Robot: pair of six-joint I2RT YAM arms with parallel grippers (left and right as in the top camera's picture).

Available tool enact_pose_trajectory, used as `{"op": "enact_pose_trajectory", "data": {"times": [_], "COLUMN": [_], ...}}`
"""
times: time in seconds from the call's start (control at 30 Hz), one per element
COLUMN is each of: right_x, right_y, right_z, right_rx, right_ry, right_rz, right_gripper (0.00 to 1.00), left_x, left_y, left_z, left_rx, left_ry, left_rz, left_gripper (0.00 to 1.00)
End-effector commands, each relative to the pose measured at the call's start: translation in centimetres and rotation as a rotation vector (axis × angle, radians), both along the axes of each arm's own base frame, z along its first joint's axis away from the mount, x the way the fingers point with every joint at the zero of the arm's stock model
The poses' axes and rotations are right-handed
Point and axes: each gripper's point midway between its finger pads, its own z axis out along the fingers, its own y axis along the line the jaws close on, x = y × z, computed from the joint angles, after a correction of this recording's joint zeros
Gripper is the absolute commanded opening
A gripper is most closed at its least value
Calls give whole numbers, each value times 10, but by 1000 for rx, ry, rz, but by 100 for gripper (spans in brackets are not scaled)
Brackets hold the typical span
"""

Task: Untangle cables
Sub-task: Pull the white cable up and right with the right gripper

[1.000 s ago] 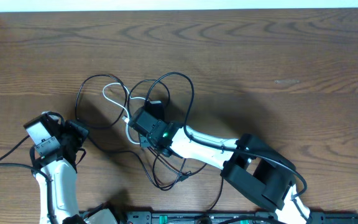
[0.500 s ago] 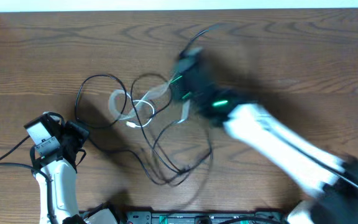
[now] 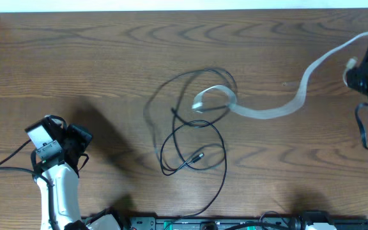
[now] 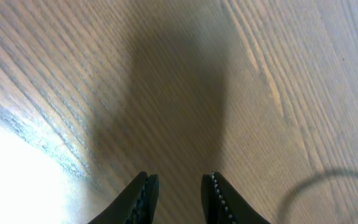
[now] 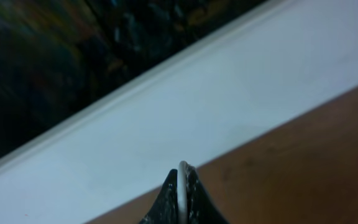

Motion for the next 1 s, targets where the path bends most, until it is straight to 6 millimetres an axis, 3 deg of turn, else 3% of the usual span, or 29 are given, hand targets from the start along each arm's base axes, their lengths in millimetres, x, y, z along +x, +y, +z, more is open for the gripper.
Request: {"op": "enact_pose_trajectory", "data": {"times": [0.0, 0.3, 0.53, 0.6, 0.67, 0.73, 0.97], "right_x": [9, 45, 72, 72, 68, 61, 24], "right_y": [4, 10, 47, 61, 72, 80, 88], "right_z": [-25, -128, -184, -197, -211, -230, -305], "right_rx": [-9, 6, -63, -81, -60, -27, 280], "right_ry": [97, 474, 629, 664, 711, 794, 1203], "right_rz": [31, 67, 341, 448, 524, 549, 258], "right_gripper": [1, 1, 1, 1, 15, 1, 1], "left_x": [1, 12, 21, 23, 25, 26, 34], "left_y": [-2, -36, -75, -87, -100, -113, -148], "left_z": [4, 12, 13, 13, 14, 15, 22], "left_rx": [9, -33, 27, 40, 49, 65, 94], "left_ry": [-4, -79, -87, -92, -97, -107, -158], "left_rz": [-24, -245, -451, -507, -563, -622, -753], "left_gripper": [29, 27, 27, 27, 27, 27, 27]}}
